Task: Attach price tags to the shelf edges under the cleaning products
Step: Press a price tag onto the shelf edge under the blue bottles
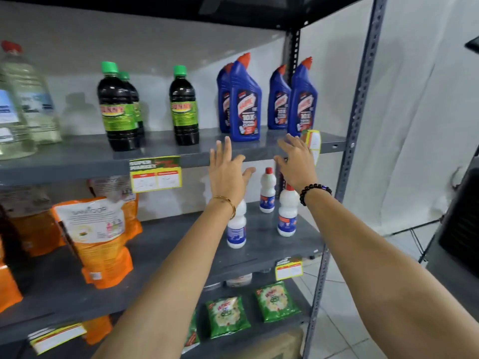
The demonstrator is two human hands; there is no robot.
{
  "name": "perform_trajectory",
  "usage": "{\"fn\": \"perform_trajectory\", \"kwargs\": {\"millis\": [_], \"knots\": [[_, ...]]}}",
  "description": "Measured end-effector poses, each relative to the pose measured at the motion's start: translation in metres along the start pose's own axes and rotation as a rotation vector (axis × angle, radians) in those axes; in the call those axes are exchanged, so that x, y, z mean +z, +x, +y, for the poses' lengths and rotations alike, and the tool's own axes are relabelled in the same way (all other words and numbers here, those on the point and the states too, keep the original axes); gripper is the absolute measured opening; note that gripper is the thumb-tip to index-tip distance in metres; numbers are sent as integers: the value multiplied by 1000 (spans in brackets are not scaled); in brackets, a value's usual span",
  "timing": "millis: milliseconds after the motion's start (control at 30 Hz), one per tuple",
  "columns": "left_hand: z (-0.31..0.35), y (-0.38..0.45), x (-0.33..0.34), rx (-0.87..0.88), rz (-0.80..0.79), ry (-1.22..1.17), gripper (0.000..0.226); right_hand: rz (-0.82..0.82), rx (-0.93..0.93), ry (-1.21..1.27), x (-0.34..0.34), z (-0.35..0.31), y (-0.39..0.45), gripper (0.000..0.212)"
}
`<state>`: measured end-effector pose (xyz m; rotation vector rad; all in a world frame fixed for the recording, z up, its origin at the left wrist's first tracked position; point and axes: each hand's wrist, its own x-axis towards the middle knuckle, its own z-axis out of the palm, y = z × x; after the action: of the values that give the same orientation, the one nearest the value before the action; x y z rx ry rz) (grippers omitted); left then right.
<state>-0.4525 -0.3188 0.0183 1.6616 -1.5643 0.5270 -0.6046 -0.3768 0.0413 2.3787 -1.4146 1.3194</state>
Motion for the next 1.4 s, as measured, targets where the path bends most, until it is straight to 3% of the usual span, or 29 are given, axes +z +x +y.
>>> {"fn": "perform_trajectory", "kwargs": {"millis": [267, 367, 600, 733, 900, 1167, 1400], "knots": [[97, 28, 79, -85, -19, -23, 41, 21, -129, -70, -33, 98, 51, 36], [115, 38, 94, -175, -47, 21, 46, -35, -185, -73, -37, 113, 71, 39], [130, 44, 113, -299, 24, 4, 30, -112, -331, -91, -29, 125, 85, 38], [132, 47, 115, -330, 49, 1, 21, -78, -315, 36, -27, 123, 89, 30], [132, 47, 113, -336, 25, 18, 25, -37, -279, 174, -32, 123, 95, 17], [117, 51, 88, -275, 71, -31, 16, -112, -165, 292, -34, 148, 80, 7], [91, 52, 67, -187, 13, 17, 12, -227, -98, 388, -21, 143, 61, 3]]}}
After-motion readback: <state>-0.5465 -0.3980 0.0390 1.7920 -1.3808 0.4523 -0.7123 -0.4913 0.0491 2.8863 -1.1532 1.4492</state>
